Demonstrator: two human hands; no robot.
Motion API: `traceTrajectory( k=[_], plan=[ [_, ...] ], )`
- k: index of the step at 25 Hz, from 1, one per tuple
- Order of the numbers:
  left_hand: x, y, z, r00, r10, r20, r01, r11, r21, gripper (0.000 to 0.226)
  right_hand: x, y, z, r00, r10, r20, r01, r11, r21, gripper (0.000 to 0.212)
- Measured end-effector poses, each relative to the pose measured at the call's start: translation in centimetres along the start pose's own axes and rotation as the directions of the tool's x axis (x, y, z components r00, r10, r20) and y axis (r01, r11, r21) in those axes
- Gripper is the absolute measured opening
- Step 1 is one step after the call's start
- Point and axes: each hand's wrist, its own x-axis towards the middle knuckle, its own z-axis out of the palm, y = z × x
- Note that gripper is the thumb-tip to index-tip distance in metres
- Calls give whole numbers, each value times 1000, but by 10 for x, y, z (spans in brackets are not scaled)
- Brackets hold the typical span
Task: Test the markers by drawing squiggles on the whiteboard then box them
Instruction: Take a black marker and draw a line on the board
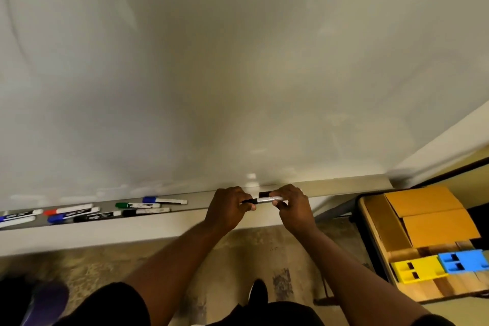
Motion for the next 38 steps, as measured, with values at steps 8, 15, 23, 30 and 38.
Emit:
traceTrajectory(
  k=[8,15,23,30,38],
  plan=[
    [31,39,54,907,-397,-139,362,905,-222,29,14,23,-12,970,209,-120,-206,978,42,32],
    [48,60,60,775,-624,-98,525,723,-449,33,23,19,-18,932,353,-76,-324,911,255,52],
    [51,55,69,733,-670,116,534,461,-709,72,26,42,-16,898,439,21,-401,797,452,35],
    [56,44,69,740,-639,209,556,407,-725,97,35,43,-23,883,461,87,-447,767,460,39],
    [56,36,66,746,-612,261,568,380,-730,77,46,48,-25,799,571,186,-580,653,488,65]
  ],
)
